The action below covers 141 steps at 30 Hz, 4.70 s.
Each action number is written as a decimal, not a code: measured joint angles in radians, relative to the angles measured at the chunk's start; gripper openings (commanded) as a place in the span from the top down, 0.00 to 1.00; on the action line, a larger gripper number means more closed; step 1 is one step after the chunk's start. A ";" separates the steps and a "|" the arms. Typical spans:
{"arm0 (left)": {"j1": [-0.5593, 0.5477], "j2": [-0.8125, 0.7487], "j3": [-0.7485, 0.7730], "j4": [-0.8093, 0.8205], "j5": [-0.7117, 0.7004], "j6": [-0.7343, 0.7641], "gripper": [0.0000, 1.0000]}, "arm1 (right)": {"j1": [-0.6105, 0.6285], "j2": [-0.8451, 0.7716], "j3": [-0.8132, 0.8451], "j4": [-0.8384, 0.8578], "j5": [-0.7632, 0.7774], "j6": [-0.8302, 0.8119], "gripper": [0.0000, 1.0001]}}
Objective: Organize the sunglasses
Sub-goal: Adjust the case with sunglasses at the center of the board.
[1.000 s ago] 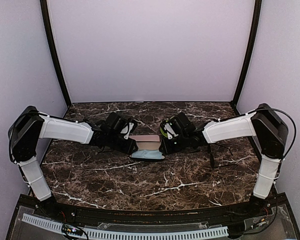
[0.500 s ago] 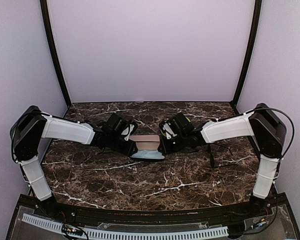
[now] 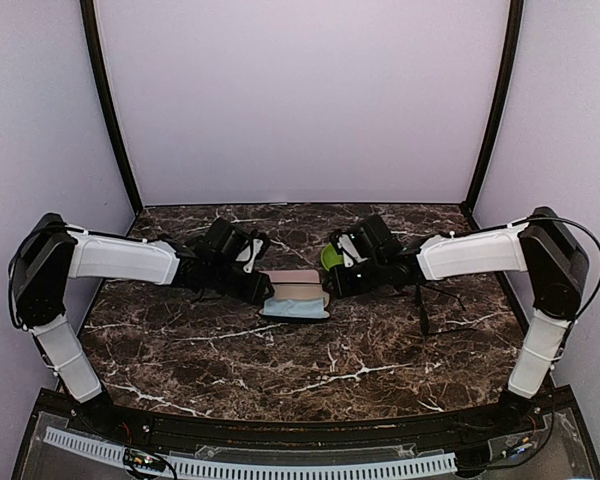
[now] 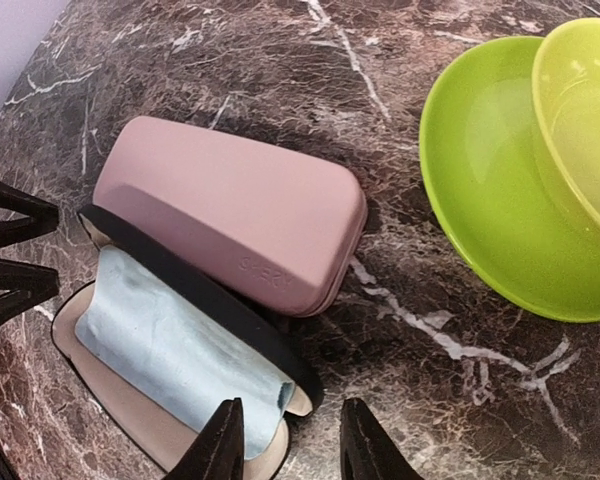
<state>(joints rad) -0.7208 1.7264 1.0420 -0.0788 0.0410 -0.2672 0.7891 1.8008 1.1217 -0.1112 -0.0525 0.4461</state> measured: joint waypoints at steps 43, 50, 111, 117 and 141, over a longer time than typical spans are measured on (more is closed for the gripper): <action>0.036 0.114 0.103 -0.024 0.031 0.047 0.61 | -0.011 0.094 0.060 0.006 -0.045 -0.024 0.78; 0.036 0.120 0.103 -0.024 0.045 0.047 0.61 | -0.011 0.094 0.060 0.006 -0.049 -0.024 0.78; 0.042 0.100 0.137 -0.058 0.026 0.059 0.60 | -0.018 0.094 0.058 0.087 -0.080 -0.023 0.77; 0.042 0.100 0.133 -0.055 0.026 0.059 0.60 | -0.018 0.094 0.054 0.093 -0.084 -0.030 0.76; 0.042 0.072 0.088 -0.005 0.045 0.054 0.54 | -0.018 0.039 -0.054 0.142 -0.108 -0.041 0.59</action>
<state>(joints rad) -0.6788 1.7988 1.1301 -0.0841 0.0856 -0.2131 0.7715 1.8397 1.0676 0.0311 -0.1600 0.4053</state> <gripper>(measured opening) 0.450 0.397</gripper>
